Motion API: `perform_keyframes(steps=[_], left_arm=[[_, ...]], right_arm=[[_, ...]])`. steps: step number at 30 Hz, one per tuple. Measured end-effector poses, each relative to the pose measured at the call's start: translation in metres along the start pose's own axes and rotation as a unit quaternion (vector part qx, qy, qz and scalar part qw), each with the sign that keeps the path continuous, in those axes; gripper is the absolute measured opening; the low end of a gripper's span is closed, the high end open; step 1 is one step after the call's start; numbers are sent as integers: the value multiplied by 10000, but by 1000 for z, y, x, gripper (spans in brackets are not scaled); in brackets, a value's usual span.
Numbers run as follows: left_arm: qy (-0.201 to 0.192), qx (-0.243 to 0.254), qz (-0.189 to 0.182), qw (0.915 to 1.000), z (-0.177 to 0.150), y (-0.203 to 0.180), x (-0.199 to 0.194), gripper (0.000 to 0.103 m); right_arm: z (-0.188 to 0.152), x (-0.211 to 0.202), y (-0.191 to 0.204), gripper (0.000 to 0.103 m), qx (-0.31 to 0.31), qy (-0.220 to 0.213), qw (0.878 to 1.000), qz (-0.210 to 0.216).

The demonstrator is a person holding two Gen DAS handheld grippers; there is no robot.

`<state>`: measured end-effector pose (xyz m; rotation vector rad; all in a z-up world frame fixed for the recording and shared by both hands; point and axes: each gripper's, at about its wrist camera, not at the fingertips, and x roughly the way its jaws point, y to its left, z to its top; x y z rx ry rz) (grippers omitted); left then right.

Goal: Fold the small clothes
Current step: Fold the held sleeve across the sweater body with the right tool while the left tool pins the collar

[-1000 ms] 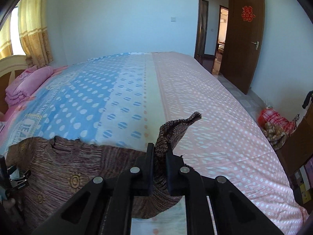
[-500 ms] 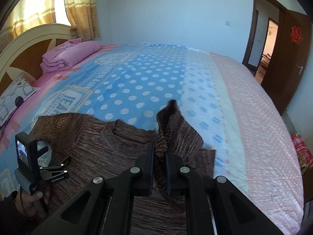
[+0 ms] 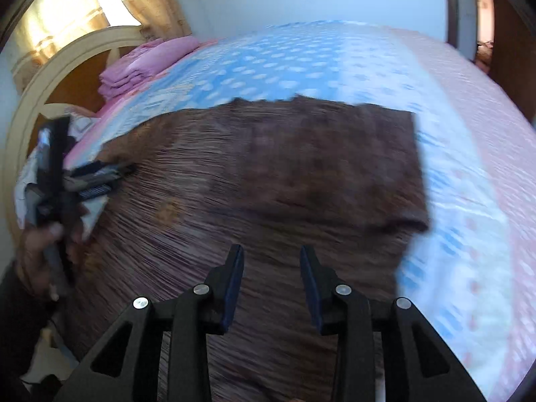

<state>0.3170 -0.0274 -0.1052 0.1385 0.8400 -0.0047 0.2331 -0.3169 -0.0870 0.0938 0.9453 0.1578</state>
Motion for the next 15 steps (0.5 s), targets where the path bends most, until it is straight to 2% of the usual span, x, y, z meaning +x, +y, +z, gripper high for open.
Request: perform_keyframes(steps=[3, 4, 6, 9, 11, 14, 15], left_arm=[[-53, 220, -415, 9989, 12, -28, -21, 103], [-59, 272, -546, 9981, 15, -37, -26, 103], [-64, 375, -873, 9955, 21, -63, -31, 103], [-16, 477, -1070, 9931, 23, -96, -28, 103], [167, 483, -1213, 9913, 21, -114, -16, 98], [474, 546, -1227, 9898, 14, -132, 2, 82], [643, 503, -1243, 9889, 13, -137, 12, 73]], right_arm=[[-20, -16, -26, 36, 106, -199, 9981, -571], [-23, -17, -30, 36, 119, -241, 9977, -621], [-33, -21, -34, 36, 190, -338, 9977, -558], [-46, -20, -29, 36, 46, -506, 9979, -406], [-55, -16, -28, 36, -62, -587, 9975, -377], [-62, -8, -26, 36, -222, -454, 9980, -383], [-64, -10, -22, 37, -365, -497, 9972, -413]])
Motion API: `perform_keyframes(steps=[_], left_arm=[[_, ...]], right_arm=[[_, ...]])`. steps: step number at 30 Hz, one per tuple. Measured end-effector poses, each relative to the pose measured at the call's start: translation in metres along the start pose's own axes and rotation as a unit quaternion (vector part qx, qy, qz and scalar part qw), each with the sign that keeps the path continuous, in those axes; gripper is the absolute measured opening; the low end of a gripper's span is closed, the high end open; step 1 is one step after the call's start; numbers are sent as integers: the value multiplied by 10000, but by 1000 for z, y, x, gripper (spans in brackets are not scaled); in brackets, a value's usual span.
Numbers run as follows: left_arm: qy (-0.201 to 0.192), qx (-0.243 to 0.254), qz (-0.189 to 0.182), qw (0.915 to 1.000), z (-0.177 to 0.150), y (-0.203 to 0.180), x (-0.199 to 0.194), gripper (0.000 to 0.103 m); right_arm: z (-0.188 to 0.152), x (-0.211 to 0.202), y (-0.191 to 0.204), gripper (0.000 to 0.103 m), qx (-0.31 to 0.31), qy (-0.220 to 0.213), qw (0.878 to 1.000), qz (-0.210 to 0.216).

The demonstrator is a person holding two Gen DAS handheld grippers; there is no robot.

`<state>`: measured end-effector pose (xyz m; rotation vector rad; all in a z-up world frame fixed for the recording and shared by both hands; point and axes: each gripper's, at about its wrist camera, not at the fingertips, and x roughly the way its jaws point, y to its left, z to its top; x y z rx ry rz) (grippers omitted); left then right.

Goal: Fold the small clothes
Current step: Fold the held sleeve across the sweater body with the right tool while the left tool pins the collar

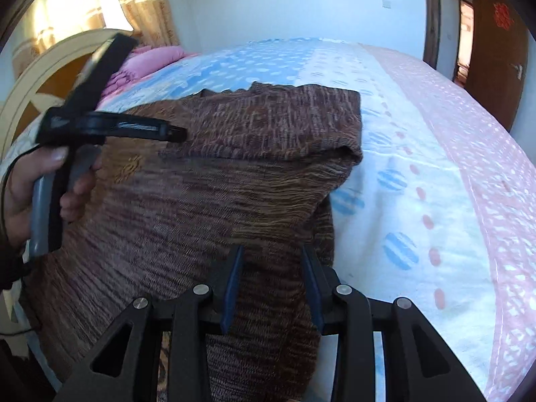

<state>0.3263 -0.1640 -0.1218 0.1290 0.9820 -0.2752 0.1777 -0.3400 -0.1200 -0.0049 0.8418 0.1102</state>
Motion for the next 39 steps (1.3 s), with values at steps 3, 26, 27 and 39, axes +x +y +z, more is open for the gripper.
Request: perform_keyframes(steps=[3, 26, 27, 39], left_arm=[[-69, -284, -430, 9986, -1, 0, 7, 32], [-614, 39, -721, 9955, 3, 7, -29, 29], [-682, -61, -709, 9951, 6, 13, -32, 44], [29, -9, -277, 9996, 41, 13, 28, 43]], right_arm=[[0, -2, 8, 40, -169, -55, 9998, -1], [32, -10, 6, 49, -214, -452, 9985, -225], [42, -11, 3, 49, -241, -532, 9979, -262], [77, 74, -22, 49, 8, 43, 9997, -260]])
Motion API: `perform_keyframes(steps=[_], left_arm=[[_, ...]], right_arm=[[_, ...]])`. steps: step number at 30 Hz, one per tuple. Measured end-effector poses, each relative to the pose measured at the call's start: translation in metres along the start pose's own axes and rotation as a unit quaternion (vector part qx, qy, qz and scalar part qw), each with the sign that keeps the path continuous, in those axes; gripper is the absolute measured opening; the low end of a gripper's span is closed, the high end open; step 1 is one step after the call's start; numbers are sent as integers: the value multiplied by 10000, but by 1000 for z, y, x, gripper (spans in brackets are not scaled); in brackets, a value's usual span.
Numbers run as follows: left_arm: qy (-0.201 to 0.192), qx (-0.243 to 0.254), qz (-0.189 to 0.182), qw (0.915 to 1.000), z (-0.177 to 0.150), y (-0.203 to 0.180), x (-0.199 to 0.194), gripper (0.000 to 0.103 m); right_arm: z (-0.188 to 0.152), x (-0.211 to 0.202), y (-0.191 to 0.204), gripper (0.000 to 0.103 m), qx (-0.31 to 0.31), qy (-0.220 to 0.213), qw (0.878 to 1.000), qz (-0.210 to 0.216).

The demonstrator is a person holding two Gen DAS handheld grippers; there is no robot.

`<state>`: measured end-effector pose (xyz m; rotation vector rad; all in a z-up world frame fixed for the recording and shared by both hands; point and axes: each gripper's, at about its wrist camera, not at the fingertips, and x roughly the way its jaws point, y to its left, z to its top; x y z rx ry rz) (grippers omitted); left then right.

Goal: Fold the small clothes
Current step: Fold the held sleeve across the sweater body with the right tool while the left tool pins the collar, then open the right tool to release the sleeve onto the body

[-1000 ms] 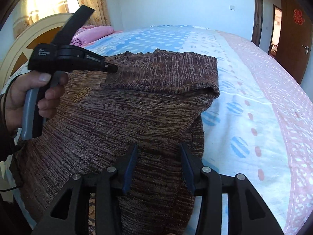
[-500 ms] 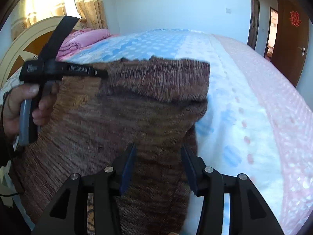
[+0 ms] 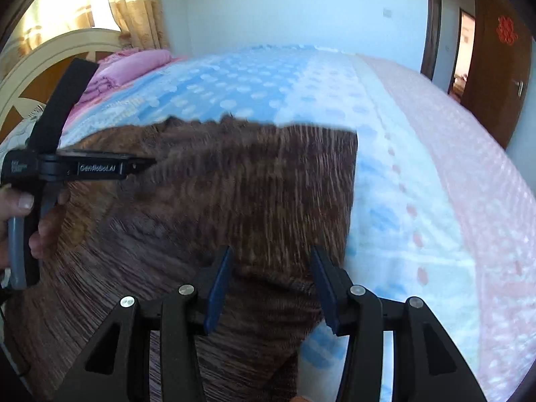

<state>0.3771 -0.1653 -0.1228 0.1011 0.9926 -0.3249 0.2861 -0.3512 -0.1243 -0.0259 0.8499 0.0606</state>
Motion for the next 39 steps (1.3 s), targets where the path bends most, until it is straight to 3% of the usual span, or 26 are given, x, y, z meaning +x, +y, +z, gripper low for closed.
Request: perform_keyframes(steps=[1, 2, 3, 5, 8, 12, 15, 17, 19, 22, 26, 27, 29, 31, 35, 39], left_arm=[[-39, 18, 30, 10000, 0, -1, 3, 40], [-156, 34, -94, 9998, 2, -3, 3, 30], [-108, 100, -267, 9995, 3, -5, 2, 6], [-179, 171, -214, 9995, 9, -9, -3, 7], [-300, 204, 290, 9989, 21, -8, -4, 7], [-375, 465, 611, 9963, 26, -10, 6, 8], [-296, 618, 657, 9955, 21, -15, 7, 16], [-224, 603, 870, 9941, 13, -15, 3, 33], [-451, 576, 1012, 9922, -2, -14, -13, 55], [-772, 642, 1050, 9894, -23, -17, -33, 62], [-591, 667, 852, 9924, -41, -19, -27, 69], [-530, 681, 867, 9925, -42, -19, -22, 69], [-626, 679, 979, 9909, -42, -19, -20, 77], [-619, 650, 974, 9912, -44, -17, -19, 79], [-616, 443, 963, 9925, -51, -4, -20, 94], [-418, -76, 563, 9975, -49, 20, -15, 99]], right_arm=[[-3, -1, -2, 49, -16, -12, 10000, 40], [-3, -4, -3, 49, -26, -44, 10000, 68], [-2, -5, -2, 49, -83, 12, 10000, 40], [-5, -4, -1, 49, -139, 38, 9999, -1], [-7, -2, 2, 49, -227, 40, 9997, -116], [-11, -2, 3, 49, -231, 11, 9996, -145], [-10, -4, -1, 49, -109, -10, 9999, -20], [-9, -18, -12, 49, 187, -239, 9993, 224], [-8, -34, -24, 49, 426, -516, 9977, 130], [-4, -40, -35, 49, 547, -651, 9962, -164], [-9, -11, -36, 32, 530, -99, 9984, -197], [-12, -4, -36, 32, 545, 126, 9982, -195], [-13, -7, -36, 32, 536, 204, 9979, -314], [-16, -13, -34, 32, 528, 340, 9973, -376], [-22, -34, -37, 32, 667, 132, 9970, -381], [-1, -48, -21, 32, 536, -106, 9979, -347]])
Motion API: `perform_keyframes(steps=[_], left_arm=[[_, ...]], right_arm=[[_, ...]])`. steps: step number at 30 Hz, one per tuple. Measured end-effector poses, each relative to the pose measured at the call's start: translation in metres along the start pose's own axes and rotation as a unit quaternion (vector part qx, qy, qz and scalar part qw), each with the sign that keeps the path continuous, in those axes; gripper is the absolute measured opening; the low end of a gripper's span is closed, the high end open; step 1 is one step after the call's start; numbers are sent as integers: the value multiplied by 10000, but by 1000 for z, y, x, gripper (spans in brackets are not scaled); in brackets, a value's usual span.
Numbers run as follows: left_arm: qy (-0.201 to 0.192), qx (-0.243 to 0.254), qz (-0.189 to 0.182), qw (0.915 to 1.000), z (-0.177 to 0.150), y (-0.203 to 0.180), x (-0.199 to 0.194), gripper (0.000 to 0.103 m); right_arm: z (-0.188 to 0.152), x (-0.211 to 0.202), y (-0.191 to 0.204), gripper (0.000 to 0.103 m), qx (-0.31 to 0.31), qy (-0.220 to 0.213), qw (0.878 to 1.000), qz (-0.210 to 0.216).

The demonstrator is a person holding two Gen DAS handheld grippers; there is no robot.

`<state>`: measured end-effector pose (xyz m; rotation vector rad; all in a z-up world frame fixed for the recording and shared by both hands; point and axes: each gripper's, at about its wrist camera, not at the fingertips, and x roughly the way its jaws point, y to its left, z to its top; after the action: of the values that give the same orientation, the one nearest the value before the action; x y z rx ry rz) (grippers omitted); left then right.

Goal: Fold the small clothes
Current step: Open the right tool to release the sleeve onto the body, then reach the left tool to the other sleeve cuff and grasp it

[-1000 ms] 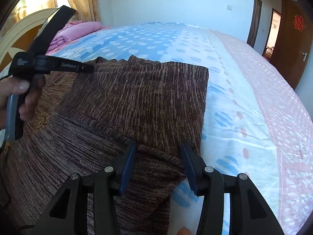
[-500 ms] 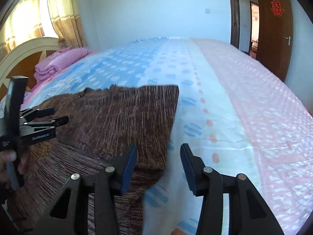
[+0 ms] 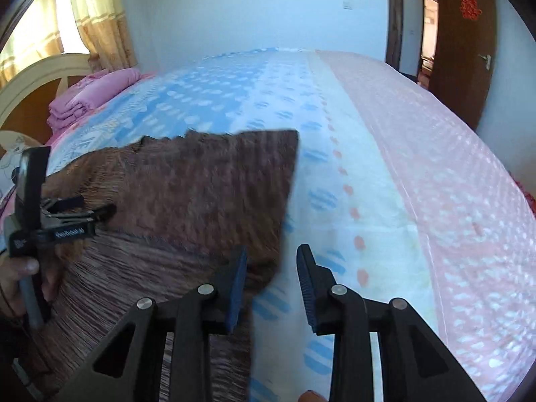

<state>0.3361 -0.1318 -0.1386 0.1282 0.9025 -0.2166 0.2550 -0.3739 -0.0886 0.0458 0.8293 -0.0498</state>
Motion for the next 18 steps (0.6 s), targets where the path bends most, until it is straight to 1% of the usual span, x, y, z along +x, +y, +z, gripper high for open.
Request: perform_keyframes(steps=[2, 3, 4, 6, 8, 9, 10, 11, 12, 13, 14, 15, 17, 18], left_arm=[[21, -104, -96, 9999, -1, 4, -1, 99], [10, -123, -75, 9999, -2, 5, -3, 99], [-24, -133, -19, 9999, -3, 6, -7, 98], [-70, -138, 66, 9999, -7, 13, -17, 98], [-125, -224, 95, 9996, -11, 28, -30, 98], [-152, -268, 118, 9995, -13, 36, -35, 98], [-170, -339, 166, 9991, -15, 49, -43, 98], [-186, -391, 204, 9989, -16, 61, -49, 98], [-238, -455, 248, 9984, -17, 77, -58, 98], [-320, -511, 355, 9975, -18, 95, -65, 98], [-373, -537, 512, 9965, -19, 108, -69, 98], [-422, -588, 775, 9944, -20, 130, -73, 98], [-449, -717, 1085, 9905, -21, 160, -73, 98], [-398, -839, 1347, 9865, -22, 181, -70, 98]], right_arm=[[14, 8, 22, 32, -298, 170, 9992, 213], [21, 15, 37, 32, -451, 192, 9981, 381], [24, 22, 46, 32, -536, 185, 9973, 456], [26, 46, 69, 32, -740, 333, 9952, 548], [16, 70, 88, 33, -901, 677, 9912, 700], [11, 73, 99, 34, -1114, 702, 9896, 575], [12, 70, 105, 34, -1253, 604, 9893, 442], [13, 63, 110, 34, -1307, 593, 9887, 439], [14, 57, 112, 34, -1273, 540, 9888, 558], [17, 49, 118, 35, -1286, 382, 9888, 656], [19, 44, 124, 35, -1409, 238, 9875, 664], [21, 42, 133, 35, -1555, 154, 9856, 650], [25, 47, 148, 35, -1677, 147, 9824, 809], [25, 56, 154, 35, -1635, 268, 9815, 964]])
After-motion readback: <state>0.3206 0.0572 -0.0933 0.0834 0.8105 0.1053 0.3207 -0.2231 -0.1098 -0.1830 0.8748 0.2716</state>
